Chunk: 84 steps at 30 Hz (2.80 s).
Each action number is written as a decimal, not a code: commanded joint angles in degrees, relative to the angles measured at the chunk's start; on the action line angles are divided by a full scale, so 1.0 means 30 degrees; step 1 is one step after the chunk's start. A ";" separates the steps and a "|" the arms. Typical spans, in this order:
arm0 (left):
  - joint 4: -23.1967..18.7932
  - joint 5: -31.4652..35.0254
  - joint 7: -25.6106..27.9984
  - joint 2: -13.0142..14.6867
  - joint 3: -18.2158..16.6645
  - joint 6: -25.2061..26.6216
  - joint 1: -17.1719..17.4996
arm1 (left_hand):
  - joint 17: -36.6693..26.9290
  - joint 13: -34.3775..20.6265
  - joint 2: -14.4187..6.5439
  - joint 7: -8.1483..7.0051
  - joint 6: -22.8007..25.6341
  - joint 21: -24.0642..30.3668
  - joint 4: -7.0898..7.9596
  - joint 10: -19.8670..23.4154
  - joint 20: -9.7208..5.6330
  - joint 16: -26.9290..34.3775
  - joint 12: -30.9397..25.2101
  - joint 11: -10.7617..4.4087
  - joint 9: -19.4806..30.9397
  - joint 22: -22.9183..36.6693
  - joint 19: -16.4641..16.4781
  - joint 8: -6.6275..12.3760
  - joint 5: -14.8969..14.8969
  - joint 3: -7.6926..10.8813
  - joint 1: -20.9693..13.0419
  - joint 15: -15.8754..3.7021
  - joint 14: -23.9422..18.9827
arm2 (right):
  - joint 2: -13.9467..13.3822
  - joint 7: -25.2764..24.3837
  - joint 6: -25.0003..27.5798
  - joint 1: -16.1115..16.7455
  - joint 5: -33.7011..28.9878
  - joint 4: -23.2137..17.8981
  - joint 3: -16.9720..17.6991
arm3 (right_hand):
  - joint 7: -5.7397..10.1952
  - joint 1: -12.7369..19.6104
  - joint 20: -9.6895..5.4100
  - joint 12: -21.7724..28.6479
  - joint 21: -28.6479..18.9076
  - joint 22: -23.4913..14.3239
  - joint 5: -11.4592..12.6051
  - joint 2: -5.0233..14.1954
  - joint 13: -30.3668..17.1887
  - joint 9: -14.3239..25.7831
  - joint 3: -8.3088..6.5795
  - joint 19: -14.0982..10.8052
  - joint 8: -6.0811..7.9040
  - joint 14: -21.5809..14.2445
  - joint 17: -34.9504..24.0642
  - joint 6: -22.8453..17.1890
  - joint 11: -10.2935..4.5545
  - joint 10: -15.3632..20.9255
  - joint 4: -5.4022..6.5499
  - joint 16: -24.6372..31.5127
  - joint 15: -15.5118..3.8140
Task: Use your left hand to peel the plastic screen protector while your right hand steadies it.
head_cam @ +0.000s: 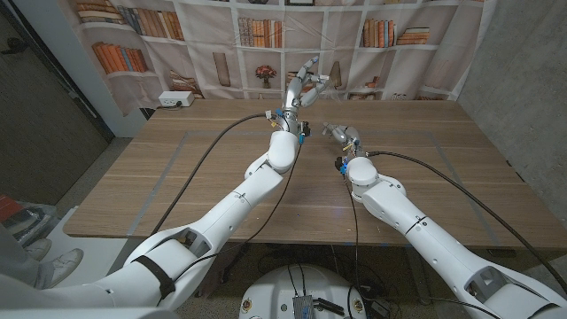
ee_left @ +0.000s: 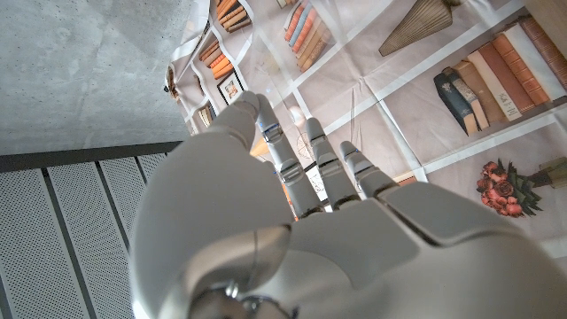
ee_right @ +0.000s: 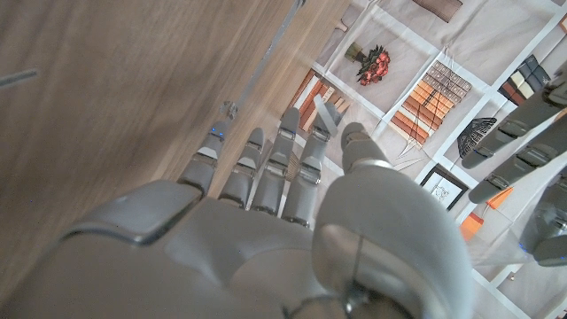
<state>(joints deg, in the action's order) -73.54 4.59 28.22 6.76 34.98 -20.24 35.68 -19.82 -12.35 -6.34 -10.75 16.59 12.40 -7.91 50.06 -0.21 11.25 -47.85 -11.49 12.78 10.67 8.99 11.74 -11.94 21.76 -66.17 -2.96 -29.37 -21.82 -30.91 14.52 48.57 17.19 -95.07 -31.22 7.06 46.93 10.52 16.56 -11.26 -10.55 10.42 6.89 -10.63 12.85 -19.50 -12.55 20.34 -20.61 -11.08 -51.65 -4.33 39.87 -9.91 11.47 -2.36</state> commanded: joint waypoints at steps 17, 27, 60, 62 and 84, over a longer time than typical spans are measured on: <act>0.0261 -0.0151 -0.0059 -0.0022 -0.0090 -0.0563 -0.0138 | -0.0021 -0.0077 0.0026 -0.0009 0.0098 -0.0073 0.0001 0.0043 -0.0048 0.0044 -0.0192 -0.0111 0.0034 0.0013 0.0004 0.0077 0.0010 0.0181 -0.0148 -0.3356 -0.0171 | 0.0058 0.0105 -0.0126 0.0146 0.0665 0.0043 0.0230 | -0.0784 0.1992 -0.0424 0.0067 -0.0259 -0.0089 0.0498 0.0250 -0.0044 0.0677 -0.0529 -0.0221 0.0979 -0.0557 -0.0061 -0.1815 -0.0518 0.0558 -0.0135 0.0207 -0.0898; 0.0405 -0.0034 0.0100 -0.0028 -0.0061 -0.1097 -0.0177 | -0.0020 -0.0045 0.0035 0.0003 0.0098 -0.0073 -0.0012 0.0018 -0.0040 0.0040 -0.0192 -0.0105 0.0032 0.0013 0.0009 0.0077 0.0014 0.0196 -0.0165 -0.3363 -0.0157 | 0.0214 0.0157 0.0053 0.0160 0.1282 0.0337 0.0480 | -0.0962 0.2430 -0.0358 0.0017 -0.0299 -0.0092 0.0697 0.0156 -0.0044 0.0940 -0.0594 -0.0328 0.1106 -0.1328 -0.0076 -0.1843 -0.0488 0.0655 -0.0077 0.0434 -0.1394; -0.3446 -0.1033 0.0219 0.2388 -0.1314 -0.4274 0.1694 | -0.0030 0.0027 0.0033 -0.0023 0.0103 -0.0078 0.0009 -0.0030 -0.0078 0.0045 -0.0231 -0.0107 0.0031 0.0014 0.0016 0.0085 0.0020 0.0221 -0.0137 -0.3370 -0.0119 | 0.0355 -0.1550 0.1906 -0.0238 0.1044 -0.0227 0.0258 | -0.1098 0.2620 -0.0465 -0.0060 -0.0333 -0.0094 0.0889 0.0015 -0.0042 0.1247 -0.0583 -0.0453 0.1273 -0.1406 -0.0102 -0.1944 -0.0458 0.0753 0.0069 0.0353 -0.1367; -0.4209 -0.1216 0.0266 0.2795 -0.1535 -0.4121 0.2238 | -0.0036 0.0028 0.0025 -0.0025 0.0097 -0.0077 0.0015 -0.0026 -0.0084 0.0053 -0.0239 -0.0106 0.0031 0.0014 0.0020 0.0083 0.0021 0.0221 -0.0132 -0.3369 -0.0127 | 0.0378 -0.1789 0.1801 -0.0155 0.0883 -0.0335 0.0295 | -0.1071 0.2604 -0.0511 -0.0065 -0.0358 -0.0094 0.0902 -0.0004 -0.0041 0.1273 -0.0586 -0.0520 0.1289 -0.1424 -0.0098 -0.1959 -0.0469 0.0768 0.0091 0.0340 -0.1364; -0.7669 -0.1262 0.1072 0.4897 -0.2545 -0.2909 0.4591 | -0.0024 0.0040 0.0051 -0.0058 0.0112 -0.0076 0.0019 -0.0035 -0.0107 0.0034 -0.0272 -0.0113 0.0031 0.0014 0.0030 0.0091 0.0025 0.0235 -0.0109 -0.3346 -0.0100 | -0.0047 -0.1806 -0.0700 0.0856 0.0070 -0.1164 0.0809 | -0.0830 0.2372 -0.1311 -0.0163 -0.0618 -0.0110 0.0988 -0.0172 -0.0040 0.1574 -0.0550 -0.1290 0.1440 -0.1920 -0.0118 -0.2062 -0.0609 0.0846 0.0291 0.0360 -0.1850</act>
<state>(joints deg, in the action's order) -91.77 1.26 29.60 18.82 28.83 -31.03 46.04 -19.82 -12.02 -6.34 -10.75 16.59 12.40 -7.76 49.78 -0.19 11.24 -48.29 -11.39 12.79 10.69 8.98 11.74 -11.89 22.10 -66.17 -2.96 -29.37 -20.74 -38.50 17.65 50.45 18.05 -98.76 -29.69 4.10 54.24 7.12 16.10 -12.56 -10.57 13.15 7.10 -10.65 17.24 -21.25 -15.77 24.37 -25.83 -11.24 -57.53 -5.85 41.99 -9.46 12.57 -2.59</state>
